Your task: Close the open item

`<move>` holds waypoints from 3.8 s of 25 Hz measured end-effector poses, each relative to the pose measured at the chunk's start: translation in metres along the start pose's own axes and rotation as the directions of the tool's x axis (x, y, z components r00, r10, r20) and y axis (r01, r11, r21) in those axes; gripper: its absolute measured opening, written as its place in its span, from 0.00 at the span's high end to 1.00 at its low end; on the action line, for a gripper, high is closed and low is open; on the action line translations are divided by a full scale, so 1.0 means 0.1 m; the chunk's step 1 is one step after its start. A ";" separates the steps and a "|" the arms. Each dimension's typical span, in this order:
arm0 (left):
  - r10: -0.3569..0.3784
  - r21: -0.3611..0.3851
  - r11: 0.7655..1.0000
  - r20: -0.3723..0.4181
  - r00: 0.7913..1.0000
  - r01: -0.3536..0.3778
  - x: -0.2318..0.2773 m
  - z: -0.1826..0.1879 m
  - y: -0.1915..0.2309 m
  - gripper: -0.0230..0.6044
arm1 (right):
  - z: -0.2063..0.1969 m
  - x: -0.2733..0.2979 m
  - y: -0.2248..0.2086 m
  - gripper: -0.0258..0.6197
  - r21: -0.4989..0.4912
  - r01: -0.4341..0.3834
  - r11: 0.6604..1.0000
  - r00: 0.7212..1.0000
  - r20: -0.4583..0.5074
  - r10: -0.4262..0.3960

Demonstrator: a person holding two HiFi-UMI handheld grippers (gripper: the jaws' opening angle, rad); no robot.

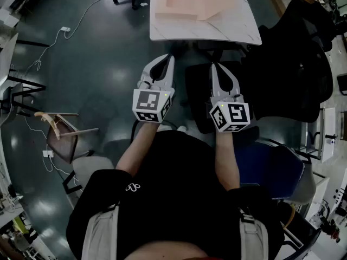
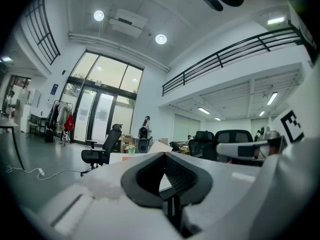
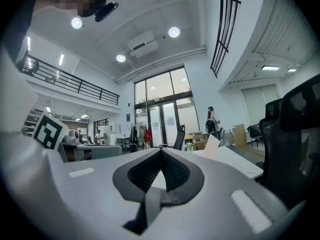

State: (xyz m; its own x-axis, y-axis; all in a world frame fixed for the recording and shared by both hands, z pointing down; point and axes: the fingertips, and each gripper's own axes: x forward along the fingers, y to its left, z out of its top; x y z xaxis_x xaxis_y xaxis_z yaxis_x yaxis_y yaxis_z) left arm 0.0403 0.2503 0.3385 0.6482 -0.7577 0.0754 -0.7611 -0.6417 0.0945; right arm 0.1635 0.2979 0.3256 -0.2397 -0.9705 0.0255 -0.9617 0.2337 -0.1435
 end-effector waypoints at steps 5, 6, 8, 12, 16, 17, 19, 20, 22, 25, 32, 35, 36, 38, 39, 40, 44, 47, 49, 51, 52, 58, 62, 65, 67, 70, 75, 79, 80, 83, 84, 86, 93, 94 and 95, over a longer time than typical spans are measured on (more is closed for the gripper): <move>-0.001 -0.005 1.000 -0.001 1.000 0.001 0.00 -0.03 -0.07 0.96 | -0.02 -0.04 -0.03 0.96 0.010 -0.004 1.000 1.000 0.001 0.004; 0.000 -0.008 1.000 -0.002 1.000 0.000 0.00 -0.04 -0.08 0.96 | -0.04 -0.05 -0.05 0.96 0.011 -0.004 1.000 1.000 -0.005 0.004; 0.006 -0.013 1.000 -0.005 1.000 -0.006 0.00 -0.06 -0.10 0.96 | -0.08 -0.06 -0.06 0.96 -0.009 -0.002 1.000 1.000 -0.027 0.002; 0.021 -0.018 1.000 -0.009 1.000 -0.021 0.02 -0.06 -0.12 0.96 | -0.11 -0.08 -0.09 0.96 -0.027 -0.023 0.999 0.999 -0.046 0.022; 0.030 -0.014 0.999 -0.012 0.999 -0.030 0.05 -0.10 -0.23 0.96 | -0.14 -0.12 -0.21 0.96 -0.003 -0.039 0.999 0.998 -0.045 0.039; 0.034 -0.012 0.999 -0.013 0.999 -0.034 0.05 -0.11 -0.25 0.96 | -0.16 -0.12 -0.23 0.96 0.002 -0.043 0.999 0.998 -0.043 0.043; 0.045 -0.010 0.999 -0.016 0.999 -0.045 0.03 -0.13 -0.26 0.96 | -0.20 -0.13 -0.25 0.96 0.013 -0.053 0.999 0.998 -0.042 0.054; 0.052 -0.011 0.999 -0.019 0.998 -0.052 0.01 -0.15 -0.26 0.96 | -0.23 -0.13 -0.24 0.96 0.018 -0.058 0.998 0.997 -0.044 0.058; 0.065 -0.013 0.998 -0.027 0.998 -0.065 0.00 -0.18 -0.23 0.96 | -0.27 -0.12 -0.25 0.96 0.028 -0.063 0.998 0.997 -0.051 0.065; 0.077 -0.014 0.997 -0.029 0.997 -0.078 0.05 -0.17 -0.16 0.96 | -0.27 -0.03 -0.31 0.96 0.036 -0.067 0.997 0.996 -0.051 0.069; 0.073 -0.031 0.997 -0.046 0.996 -0.075 0.44 -0.27 0.16 0.96 | -0.37 0.48 -0.47 0.96 0.047 -0.062 0.997 0.995 -0.069 0.065; 0.056 -0.045 0.997 -0.053 0.997 -0.058 0.77 -0.31 0.45 0.96 | -0.45 0.86 -0.58 0.96 0.053 -0.037 0.998 0.996 -0.079 0.041; 0.048 -0.051 0.997 -0.057 0.997 -0.050 0.90 -0.32 0.54 0.96 | -0.47 1.00 -0.62 0.96 0.056 -0.028 0.998 0.996 -0.084 0.032; 0.029 -0.055 0.998 -0.063 0.998 -0.033 1.18 -0.31 0.75 0.96 | -0.46 1.31 -0.69 0.96 0.061 -0.014 0.998 0.996 -0.087 0.019; 0.018 -0.054 0.998 -0.067 0.998 -0.022 1.32 -0.29 0.86 0.96 | -0.44 1.48 -0.73 0.96 0.061 -0.007 0.998 0.996 -0.086 0.013; 0.007 -0.055 0.998 -0.071 0.997 -0.011 1.44 -0.27 0.96 0.96 | -0.42 1.64 -0.75 0.96 0.060 -0.001 0.998 0.996 -0.087 0.006; -0.022 -0.059 0.998 -0.077 0.997 0.017 1.91 -0.18 1.45 0.96 | -0.41 2.32 -0.82 0.96 0.059 0.018 0.998 0.994 -0.106 -0.011; -0.026 -0.060 0.998 -0.080 0.996 0.021 2.16 -0.13 1.84 0.96 | -0.41 2.81 -0.80 0.96 0.058 0.021 0.998 0.994 -0.112 -0.014; -0.018 -0.075 0.997 -0.083 0.996 0.012 2.25 -0.13 2.09 0.96 | -0.40 3.06 -0.74 0.96 0.049 0.015 0.999 0.993 -0.118 -0.009; -0.016 -0.100 0.995 -0.091 0.996 0.007 2.31 -0.16 2.29 0.96 | -0.42 3.26 -0.68 0.96 0.037 0.007 0.999 0.991 -0.133 -0.002; -0.020 -0.114 0.993 -0.096 0.995 0.009 2.35 -0.19 2.36 0.96 | -0.44 3.34 -0.67 0.96 0.031 0.007 1.000 0.989 -0.145 -0.003; -0.034 -0.152 0.988 -0.103 0.994 0.018 2.56 -0.24 2.57 0.96 | -0.49 3.63 -0.70 0.96 -0.001 0.017 1.000 0.982 -0.188 -0.017; -0.035 -0.160 0.987 -0.110 0.993 0.017 2.67 -0.28 2.66 0.96 | -0.48 3.75 -0.73 0.96 -0.006 0.021 1.000 0.983 -0.183 -0.022; -0.059 -0.162 0.986 -0.122 0.991 0.039 2.80 -0.32 2.62 0.96 | -0.45 3.78 -0.84 0.95 -0.001 0.042 0.999 0.984 -0.171 -0.042; -0.083 -0.162 0.985 -0.133 0.988 0.061 2.88 -0.35 2.54 0.96 | -0.46 3.73 -0.96 0.92 0.007 0.072 0.997 0.984 -0.166 -0.070; -0.107 -0.156 0.984 -0.143 0.984 0.084 2.99 -0.36 2.42 0.96 | -0.46 3.58 -1.28 0.88 0.031 0.143 0.989 0.977 -0.165 -0.136; -0.136 -0.151 0.982 -0.145 0.980 0.114 3.14 -0.33 2.24 0.96 | -0.43 3.25 -1.99 0.74 0.059 0.301 0.952 0.943 -0.165 -0.288; -0.147 -0.151 0.981 -0.156 0.977 0.124 3.23 -0.36 2.12 0.96 | -0.52 3.04 -2.55 0.66 0.083 0.409 0.909 0.901 -0.190 -0.389; -0.149 -0.151 0.981 -0.158 0.976 0.125 3.25 -0.38 2.10 0.96 | -0.56 3.00 -2.68 0.65 0.090 0.433 0.897 0.890 -0.199 -0.410; -0.151 -0.150 0.981 -0.165 0.975 0.127 3.27 -0.42 2.06 0.96 | -0.66 2.93 -2.99 0.62 0.113 0.488 0.865 0.862 -0.216 -0.459; -0.149 -0.148 0.981 -0.167 0.975 0.125 3.26 -0.43 2.06 0.96 | -0.67 2.91 -3.07 0.62 0.120 0.501 0.857 0.855 -0.218 -0.470; -0.143 -0.145 0.982 -0.169 0.975 0.119 3.25 -0.43 2.09 0.96 | -0.68 2.91 -3.22 0.61 0.131 0.520 0.844 0.846 -0.217 -0.487; -0.096 -0.144 0.987 -0.162 0.982 0.072 3.25 -0.41 2.36 0.96 | -0.62 3.11 -3.44 0.65 0.111 0.525 0.844 0.844 -0.198 -0.498; -0.089 -0.145 0.987 -0.160 0.983 0.066 3.25 -0.40 2.40 0.96 | -0.61 3.13 -3.44 0.65 0.109 0.523 0.845 0.845 -0.193 -0.498; -0.084 -0.146 0.987 -0.158 0.984 0.061 3.25 -0.40 2.44 0.96 | -0.59 3.15 -3.42 0.65 0.107 0.522 0.846 0.846 -0.188 -0.499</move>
State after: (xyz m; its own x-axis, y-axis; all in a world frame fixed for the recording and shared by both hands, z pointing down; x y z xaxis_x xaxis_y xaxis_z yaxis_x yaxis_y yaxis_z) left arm 0.0659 -0.1476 0.4256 0.7056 -0.6726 0.2229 -0.7084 -0.6627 0.2428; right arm 0.4091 -0.0848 0.4411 0.2516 -0.9267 0.2793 -0.9245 -0.3155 -0.2138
